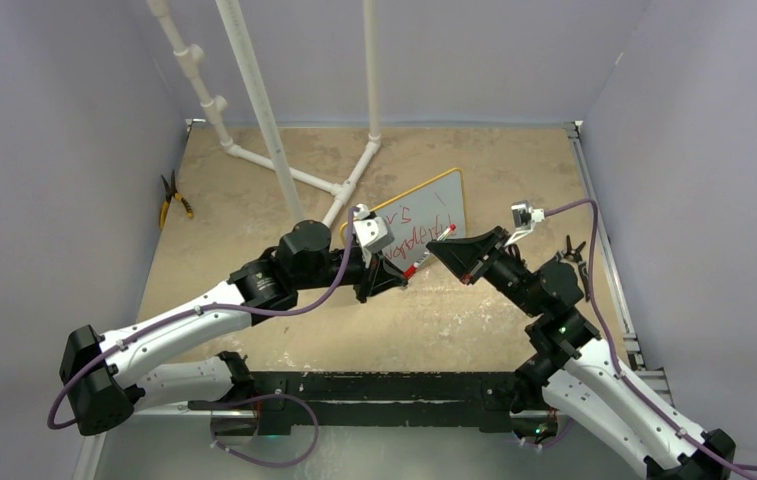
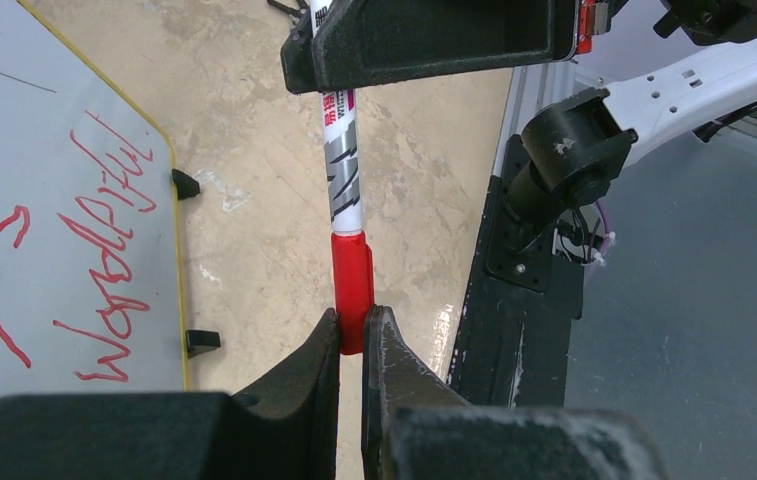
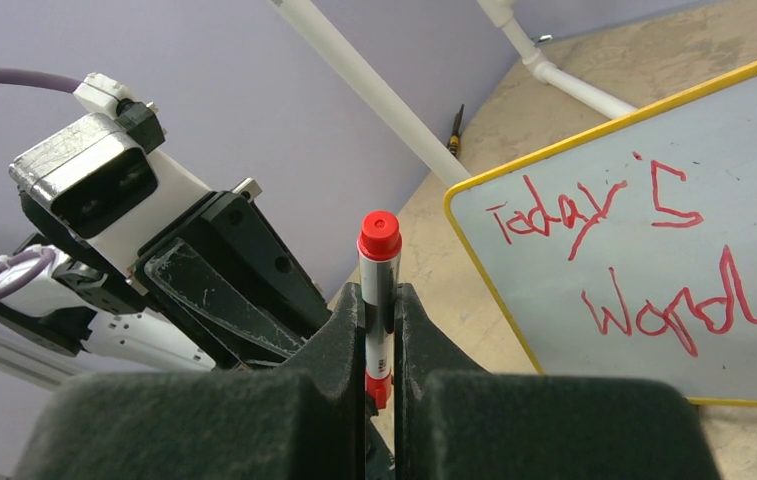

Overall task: Write a sentence on the whiteboard
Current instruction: Insert the whiteboard marker without the cap into the pen cap.

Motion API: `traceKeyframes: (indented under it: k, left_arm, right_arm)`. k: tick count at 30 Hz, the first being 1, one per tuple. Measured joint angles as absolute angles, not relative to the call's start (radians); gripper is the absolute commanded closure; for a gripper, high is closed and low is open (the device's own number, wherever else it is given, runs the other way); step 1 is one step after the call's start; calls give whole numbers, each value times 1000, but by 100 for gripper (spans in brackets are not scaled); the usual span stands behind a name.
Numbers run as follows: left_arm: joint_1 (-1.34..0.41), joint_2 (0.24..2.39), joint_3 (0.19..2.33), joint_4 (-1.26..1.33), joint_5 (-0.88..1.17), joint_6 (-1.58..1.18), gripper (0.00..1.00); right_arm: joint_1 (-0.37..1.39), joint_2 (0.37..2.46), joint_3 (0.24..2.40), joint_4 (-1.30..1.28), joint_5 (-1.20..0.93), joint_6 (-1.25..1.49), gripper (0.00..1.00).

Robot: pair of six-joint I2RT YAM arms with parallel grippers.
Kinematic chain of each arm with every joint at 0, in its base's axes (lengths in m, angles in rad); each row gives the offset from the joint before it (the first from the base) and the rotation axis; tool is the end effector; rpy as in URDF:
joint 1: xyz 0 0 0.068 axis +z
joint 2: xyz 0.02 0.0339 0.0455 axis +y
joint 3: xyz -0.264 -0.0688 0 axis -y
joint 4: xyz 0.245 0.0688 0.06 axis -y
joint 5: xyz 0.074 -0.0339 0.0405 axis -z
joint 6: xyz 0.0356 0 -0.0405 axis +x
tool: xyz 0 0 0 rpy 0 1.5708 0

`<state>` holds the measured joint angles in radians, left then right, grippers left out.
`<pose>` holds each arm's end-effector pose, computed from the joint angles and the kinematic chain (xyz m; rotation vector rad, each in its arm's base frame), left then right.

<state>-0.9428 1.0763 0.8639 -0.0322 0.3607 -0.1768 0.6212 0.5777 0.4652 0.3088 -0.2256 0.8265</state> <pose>0.1373 -0.2105 0.3269 0.9749 1.6851 -1.0972 0.1219 0.0971 0.3110 -0.0525 1.5194 1.3431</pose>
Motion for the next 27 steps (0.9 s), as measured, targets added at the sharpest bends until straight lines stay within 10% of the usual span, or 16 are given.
traceKeyframes:
  k: [2, 7, 14, 27]
  left_arm:
    - [-943, 1076, 864, -33, 359, -180, 99]
    - [-943, 1077, 877, -45, 356, -175, 55]
    - [-943, 1071, 919, -45, 367, -171, 21]
    - [-943, 1133, 884, -139, 497, -211, 29]
  right_arm:
    - [621, 580, 465, 309, -225, 826, 100]
    - [622, 580, 465, 293, -224, 828, 100]
    - [634, 576, 455, 221, -227, 828, 100]
    - [634, 527, 450, 222, -245, 826, 100]
